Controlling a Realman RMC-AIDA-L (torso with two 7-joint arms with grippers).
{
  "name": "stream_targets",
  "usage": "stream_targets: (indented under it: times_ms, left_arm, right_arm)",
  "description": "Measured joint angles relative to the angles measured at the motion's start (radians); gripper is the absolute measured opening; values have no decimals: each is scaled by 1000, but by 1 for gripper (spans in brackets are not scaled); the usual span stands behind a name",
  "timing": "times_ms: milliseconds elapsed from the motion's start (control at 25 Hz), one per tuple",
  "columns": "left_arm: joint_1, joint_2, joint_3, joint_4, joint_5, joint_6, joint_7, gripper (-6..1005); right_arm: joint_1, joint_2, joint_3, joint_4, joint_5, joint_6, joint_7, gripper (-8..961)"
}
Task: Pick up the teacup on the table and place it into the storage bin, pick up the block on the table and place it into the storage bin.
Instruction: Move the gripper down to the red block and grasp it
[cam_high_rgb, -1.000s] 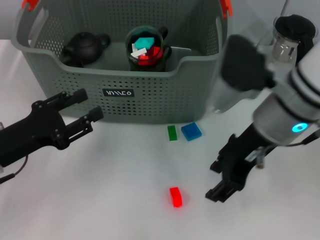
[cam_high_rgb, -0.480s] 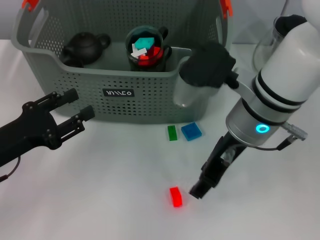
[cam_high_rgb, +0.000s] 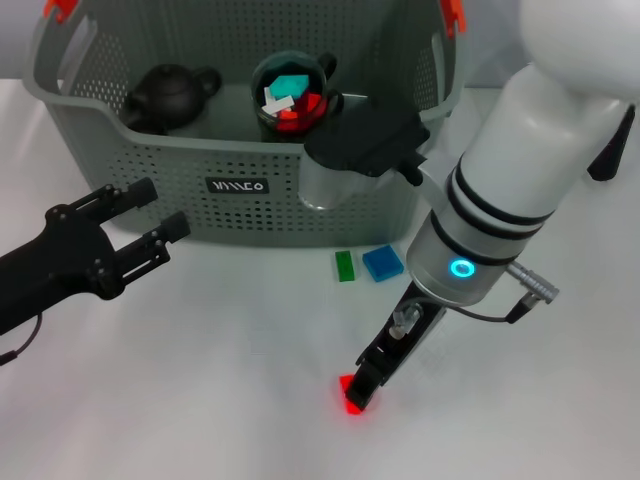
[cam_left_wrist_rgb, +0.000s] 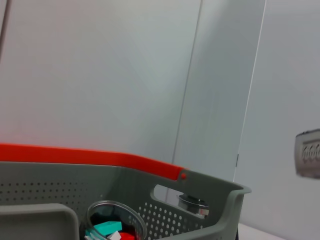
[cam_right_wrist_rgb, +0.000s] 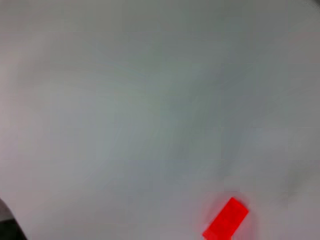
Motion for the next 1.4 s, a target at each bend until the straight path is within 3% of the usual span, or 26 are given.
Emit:
stream_targets:
  times_ms: [320, 640, 920, 1400]
  left_arm:
    - [6, -1, 0, -1, 0, -1, 2, 628]
    - [4, -2, 0, -3, 0, -2, 3, 627]
    - [3, -2, 0, -3, 0, -2, 3, 627]
    - [6, -2, 0, -2, 0, -6, 5, 628]
  right_arm:
    - [49, 1, -14, 139, 1, 64, 52, 702]
    - [61, 4, -36, 158, 42, 112, 56, 701]
    - [78, 4, -133, 169, 50, 187, 40, 702]
    - [79, 9, -174, 151, 54, 209, 38, 701]
